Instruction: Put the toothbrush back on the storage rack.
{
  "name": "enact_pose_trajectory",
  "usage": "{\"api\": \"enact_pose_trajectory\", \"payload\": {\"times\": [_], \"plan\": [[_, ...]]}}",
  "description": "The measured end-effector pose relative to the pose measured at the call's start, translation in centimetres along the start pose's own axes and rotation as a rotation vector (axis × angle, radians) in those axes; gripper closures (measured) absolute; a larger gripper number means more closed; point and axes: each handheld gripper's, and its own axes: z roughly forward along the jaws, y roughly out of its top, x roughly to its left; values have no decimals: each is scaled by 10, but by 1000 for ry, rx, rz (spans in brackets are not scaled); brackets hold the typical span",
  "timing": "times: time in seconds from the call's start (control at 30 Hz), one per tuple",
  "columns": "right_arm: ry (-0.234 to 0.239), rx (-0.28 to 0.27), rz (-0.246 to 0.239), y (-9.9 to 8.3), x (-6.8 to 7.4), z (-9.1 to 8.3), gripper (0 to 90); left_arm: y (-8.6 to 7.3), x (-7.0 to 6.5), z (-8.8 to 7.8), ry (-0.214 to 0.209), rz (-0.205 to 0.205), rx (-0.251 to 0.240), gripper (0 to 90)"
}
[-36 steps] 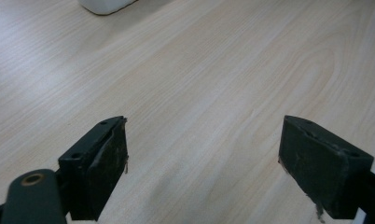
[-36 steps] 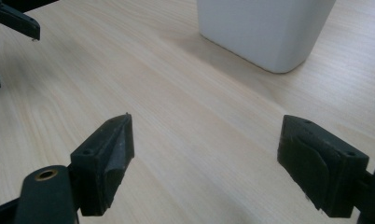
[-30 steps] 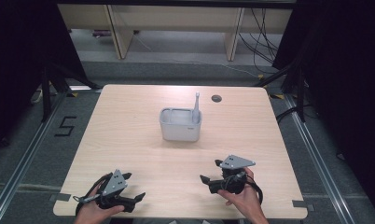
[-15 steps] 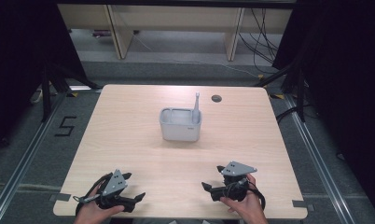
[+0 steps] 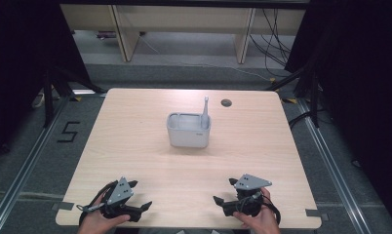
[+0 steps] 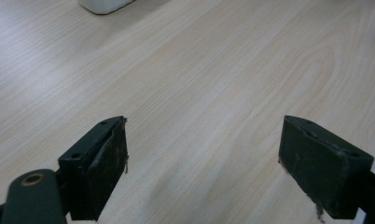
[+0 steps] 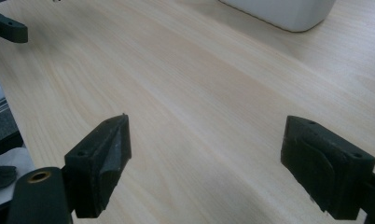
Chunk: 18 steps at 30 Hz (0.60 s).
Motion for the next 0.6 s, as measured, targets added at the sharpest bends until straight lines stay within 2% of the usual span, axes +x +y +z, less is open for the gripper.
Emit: {"api": "enact_pose_trajectory", "payload": {"times": [0.2, 0.23, 0.3, 0.37, 0.4, 0.47, 0.5, 0.6], "plan": [[4, 11, 19, -2, 2, 0, 168, 0, 0, 0, -3, 1, -3, 151], [6, 10, -7, -1, 0, 1, 169, 0, 0, 0, -1, -1, -2, 151], [15, 24, 20, -2, 2, 1, 169, 0, 0, 0, -2, 9, 0, 151], [12, 29, 24, -2, 3, 1, 169, 0, 0, 0, -8, 7, -3, 151], [9, 21, -4, -2, 1, 2, 168, 0, 0, 0, -6, 8, -1, 151], [11, 20, -2, -2, 1, 2, 168, 0, 0, 0, -2, 6, -3, 151], [37, 29, 5, -2, 1, 2, 168, 0, 0, 0, -3, 7, -3, 151], [42, 33, 7, -2, 1, 3, 169, 0, 0, 0, -1, 5, -1, 151]]}}
